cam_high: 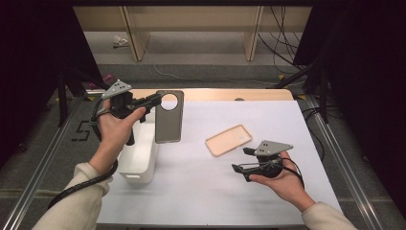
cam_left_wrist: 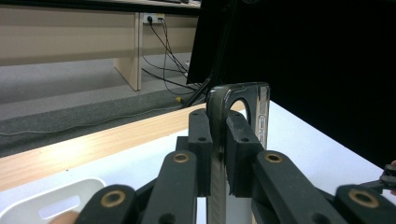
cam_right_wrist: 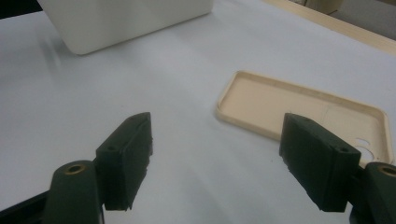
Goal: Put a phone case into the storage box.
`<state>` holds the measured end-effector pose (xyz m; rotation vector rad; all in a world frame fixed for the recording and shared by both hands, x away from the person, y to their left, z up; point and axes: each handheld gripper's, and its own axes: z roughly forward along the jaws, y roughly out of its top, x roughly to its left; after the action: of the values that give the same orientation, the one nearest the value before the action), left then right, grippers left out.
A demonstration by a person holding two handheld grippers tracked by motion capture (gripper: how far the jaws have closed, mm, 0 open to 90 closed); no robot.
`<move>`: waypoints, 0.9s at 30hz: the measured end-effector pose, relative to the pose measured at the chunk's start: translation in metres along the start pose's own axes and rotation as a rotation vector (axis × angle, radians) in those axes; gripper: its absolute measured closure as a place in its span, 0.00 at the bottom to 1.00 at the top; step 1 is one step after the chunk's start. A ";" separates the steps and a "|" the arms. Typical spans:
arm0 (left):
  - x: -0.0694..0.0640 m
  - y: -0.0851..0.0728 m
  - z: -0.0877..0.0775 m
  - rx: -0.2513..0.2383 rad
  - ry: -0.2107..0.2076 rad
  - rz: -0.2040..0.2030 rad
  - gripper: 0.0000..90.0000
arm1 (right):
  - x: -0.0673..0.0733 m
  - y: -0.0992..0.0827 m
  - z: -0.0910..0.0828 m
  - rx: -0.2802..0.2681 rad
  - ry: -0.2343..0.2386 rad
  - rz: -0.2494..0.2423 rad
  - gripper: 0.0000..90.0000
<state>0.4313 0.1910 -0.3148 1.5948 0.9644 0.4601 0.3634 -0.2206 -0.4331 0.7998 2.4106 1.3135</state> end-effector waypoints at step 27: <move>0.030 0.014 -0.001 -0.006 0.051 0.011 0.91 | -0.002 -0.001 0.000 0.000 -0.009 0.007 0.29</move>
<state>0.4530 0.2149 -0.3071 1.5903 0.9922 0.5134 0.3650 -0.2219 -0.4341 0.8138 2.4024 1.3098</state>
